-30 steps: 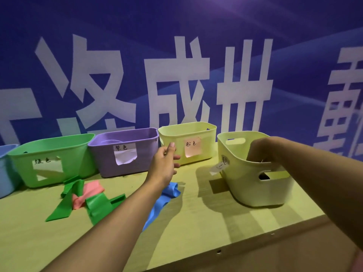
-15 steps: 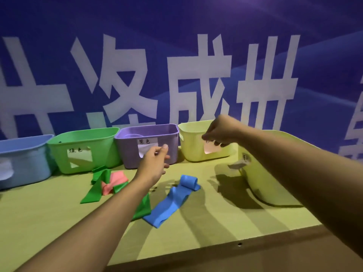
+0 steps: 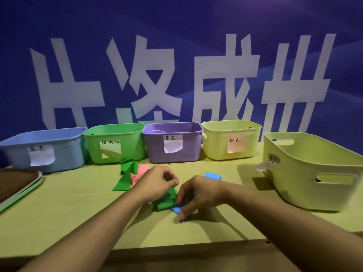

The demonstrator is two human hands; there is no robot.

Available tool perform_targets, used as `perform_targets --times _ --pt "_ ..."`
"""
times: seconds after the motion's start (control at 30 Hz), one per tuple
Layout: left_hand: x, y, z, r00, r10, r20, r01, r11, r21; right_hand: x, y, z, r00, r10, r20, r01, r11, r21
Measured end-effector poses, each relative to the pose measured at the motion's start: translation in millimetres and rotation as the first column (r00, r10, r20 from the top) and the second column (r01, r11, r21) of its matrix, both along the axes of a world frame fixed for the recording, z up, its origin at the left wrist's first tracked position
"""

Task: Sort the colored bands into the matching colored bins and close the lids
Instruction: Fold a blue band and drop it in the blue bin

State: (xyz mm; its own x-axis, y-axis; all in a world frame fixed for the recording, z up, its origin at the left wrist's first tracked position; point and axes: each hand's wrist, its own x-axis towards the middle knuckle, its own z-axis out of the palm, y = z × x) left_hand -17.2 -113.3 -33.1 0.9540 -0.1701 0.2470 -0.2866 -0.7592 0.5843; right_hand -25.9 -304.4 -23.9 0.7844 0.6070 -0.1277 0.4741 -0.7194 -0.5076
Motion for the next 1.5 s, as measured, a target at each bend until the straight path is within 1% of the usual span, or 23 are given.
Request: perform_targets --times 0.1,0.23,0.33,0.4,0.43,0.47,0.53,0.57,0.6,0.67,0.73,0.8,0.9,0.97,1.03,1.1,1.17,1.23,1.33,1.4,1.5 --pt "1.8 8.9 -5.6 0.997 0.077 -0.006 -0.077 0.997 0.014 -5.3 8.0 -8.4 0.997 0.024 0.072 -0.022 0.999 -0.032" --pt "1.8 13.7 -10.0 0.995 0.102 -0.014 -0.101 0.995 0.013 -5.3 9.4 -4.1 0.983 0.054 0.177 -0.040 0.996 -0.080" --pt "0.4 14.7 -7.4 0.996 0.091 -0.021 -0.091 0.995 -0.029 -4.0 8.6 3.5 0.957 0.069 0.281 -0.031 0.990 -0.136" --pt "-0.5 12.9 -3.9 0.999 0.036 -0.028 -0.039 0.991 -0.127 -1.3 6.3 13.4 0.948 0.029 0.317 0.010 0.993 -0.121" --pt "-1.8 10.6 -0.4 0.999 -0.002 -0.037 -0.007 0.974 -0.225 0.6 4.4 19.8 0.943 -0.011 0.332 0.039 0.996 -0.078" --pt "-3.6 7.2 4.8 0.998 -0.046 -0.053 0.024 0.936 -0.352 2.8 2.7 27.0 0.935 -0.058 0.349 0.065 0.998 -0.010" --pt "-8.5 -0.7 17.7 0.986 -0.140 -0.090 0.066 0.824 -0.563 6.8 0.3 43.7 0.930 -0.172 0.324 0.114 0.975 0.191" --pt "-9.2 -4.2 24.7 0.980 -0.179 -0.091 0.086 0.782 -0.618 8.5 -0.1 52.8 0.932 -0.219 0.288 0.130 0.945 0.299" --pt "-7.9 -7.0 30.2 0.976 -0.206 -0.075 0.111 0.761 -0.640 9.4 0.1 61.9 0.931 -0.255 0.261 0.140 0.911 0.389" --pt "-6.8 -12.9 41.4 0.971 -0.240 -0.015 0.172 0.737 -0.654 11.3 0.2 80.0 0.913 -0.311 0.263 0.148 0.855 0.498" --pt "-4.9 -19.2 52.6 0.970 -0.240 0.044 0.205 0.700 -0.684 12.2 0.8 95.9 0.900 -0.337 0.277 0.132 0.815 0.565" --pt "-5.4 -25.0 67.2 0.973 -0.205 0.103 0.217 0.680 -0.700 10.9 1.9 111.2 0.890 -0.360 0.281 0.113 0.769 0.629" --pt "-11.0 -27.2 91.5 0.969 -0.155 0.193 0.246 0.678 -0.693 3.1 6.3 136.4 0.882 -0.383 0.274 0.052 0.658 0.752" --pt "-18.0 -24.3 106.2 0.958 -0.168 0.232 0.284 0.666 -0.690 -1.9 10.2 151.2 0.883 -0.380 0.275 -0.003 0.582 0.813" --pt "-25.3 -19.7 117.7 0.946 -0.218 0.239 0.323 0.646 -0.692 -4.7 15.4 161.2 0.870 -0.391 0.299 -0.055 0.526 0.849" --pt "-30.4 -13.5 121.1 0.940 -0.285 0.187 0.332 0.644 -0.690 -6.7 20.5 167.9 0.859 -0.407 0.310 -0.094 0.470 0.878" --pt "-33.0 -7.5 116.4 0.938 -0.332 0.098 0.309 0.674 -0.671 -6.2 23.7 171.9 0.850 -0.426 0.309 -0.108 0.434 0.894" --pt "-35.4 -3.5 105.3 0.929 -0.370 0.017 0.281 0.674 -0.683 -4.4 25.5 170.8 0.837 -0.453 0.306 -0.091 0.435 0.896" --pt "-39.1 0.9 86.7 0.909 -0.413 -0.054 0.236 0.617 -0.751 1.2 27.3 155.7 0.850 -0.459 0.260 -0.034 0.444 0.895" --pt "-41.0 2.9 73.2 0.898 -0.428 -0.103 0.210 0.621 -0.755 4.3 27.8 142.9 0.852 -0.472 0.227 0.007 0.444 0.896" --pt "-44.2 4.3 53.7 0.889 -0.427 -0.163 0.154 0.615 -0.774 9.7 27.2 133.5 0.851 -0.497 0.170 0.056 0.408 0.911"
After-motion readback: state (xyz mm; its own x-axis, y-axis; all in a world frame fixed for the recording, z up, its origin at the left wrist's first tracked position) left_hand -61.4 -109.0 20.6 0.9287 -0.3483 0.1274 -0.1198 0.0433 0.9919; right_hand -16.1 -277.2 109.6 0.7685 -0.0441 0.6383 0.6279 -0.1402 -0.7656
